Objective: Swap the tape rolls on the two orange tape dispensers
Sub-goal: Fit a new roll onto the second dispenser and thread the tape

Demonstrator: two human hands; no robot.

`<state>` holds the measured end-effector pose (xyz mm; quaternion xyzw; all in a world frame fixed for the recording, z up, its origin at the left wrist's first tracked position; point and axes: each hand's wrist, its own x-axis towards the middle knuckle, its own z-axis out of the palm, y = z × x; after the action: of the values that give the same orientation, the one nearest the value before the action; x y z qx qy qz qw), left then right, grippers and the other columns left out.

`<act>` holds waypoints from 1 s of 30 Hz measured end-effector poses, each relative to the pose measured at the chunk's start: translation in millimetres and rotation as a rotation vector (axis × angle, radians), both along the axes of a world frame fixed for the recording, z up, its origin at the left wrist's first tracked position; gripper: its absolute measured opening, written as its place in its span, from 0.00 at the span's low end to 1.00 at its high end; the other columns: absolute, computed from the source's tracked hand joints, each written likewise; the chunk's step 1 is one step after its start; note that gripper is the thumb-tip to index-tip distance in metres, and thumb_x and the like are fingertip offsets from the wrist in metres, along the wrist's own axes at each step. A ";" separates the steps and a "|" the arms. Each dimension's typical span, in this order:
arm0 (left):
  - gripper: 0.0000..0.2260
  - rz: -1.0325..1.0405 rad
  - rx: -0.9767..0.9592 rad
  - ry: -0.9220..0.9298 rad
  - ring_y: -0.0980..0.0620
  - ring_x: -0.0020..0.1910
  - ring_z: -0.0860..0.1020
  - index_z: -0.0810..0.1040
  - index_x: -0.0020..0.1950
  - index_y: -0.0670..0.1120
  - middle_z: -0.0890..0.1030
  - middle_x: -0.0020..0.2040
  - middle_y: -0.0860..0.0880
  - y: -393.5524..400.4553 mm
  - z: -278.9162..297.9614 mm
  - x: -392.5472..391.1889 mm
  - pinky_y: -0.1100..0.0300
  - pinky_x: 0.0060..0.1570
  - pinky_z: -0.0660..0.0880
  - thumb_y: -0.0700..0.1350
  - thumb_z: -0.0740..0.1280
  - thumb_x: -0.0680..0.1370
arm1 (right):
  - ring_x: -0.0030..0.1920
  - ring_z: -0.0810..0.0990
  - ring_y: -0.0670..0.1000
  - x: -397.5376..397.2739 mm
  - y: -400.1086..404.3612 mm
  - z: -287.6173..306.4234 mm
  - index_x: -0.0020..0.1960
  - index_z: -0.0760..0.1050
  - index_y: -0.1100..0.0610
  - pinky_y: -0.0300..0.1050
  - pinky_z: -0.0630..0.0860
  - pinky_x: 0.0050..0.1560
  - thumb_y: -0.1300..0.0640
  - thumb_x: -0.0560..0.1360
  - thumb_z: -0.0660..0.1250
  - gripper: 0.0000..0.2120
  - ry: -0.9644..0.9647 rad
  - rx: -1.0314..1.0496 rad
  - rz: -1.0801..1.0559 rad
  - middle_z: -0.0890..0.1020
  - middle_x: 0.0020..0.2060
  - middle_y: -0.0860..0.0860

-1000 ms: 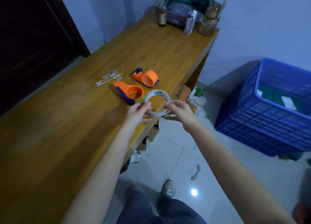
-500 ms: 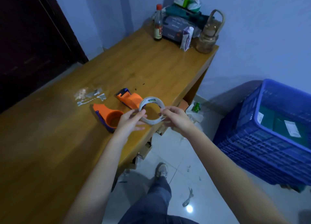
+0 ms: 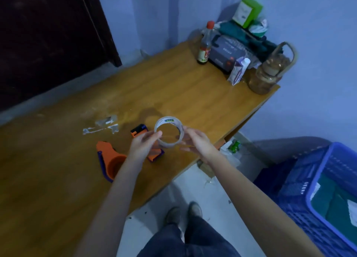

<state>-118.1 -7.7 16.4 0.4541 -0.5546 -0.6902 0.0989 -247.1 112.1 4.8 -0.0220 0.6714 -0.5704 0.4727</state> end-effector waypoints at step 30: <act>0.29 0.619 -0.261 -0.305 0.50 0.61 0.74 0.83 0.52 0.50 0.77 0.60 0.48 30.0 -6.6 -26.4 0.47 0.63 0.70 0.68 0.69 0.60 | 0.42 0.81 0.54 -10.9 -65.1 -58.7 0.68 0.67 0.62 0.46 0.82 0.42 0.58 0.81 0.58 0.17 -0.369 0.207 0.691 0.80 0.44 0.58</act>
<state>-144.5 22.2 9.8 0.6817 -0.4826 -0.4755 0.2762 -258.0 47.0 -53.9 -0.0960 0.5821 -0.3019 0.7489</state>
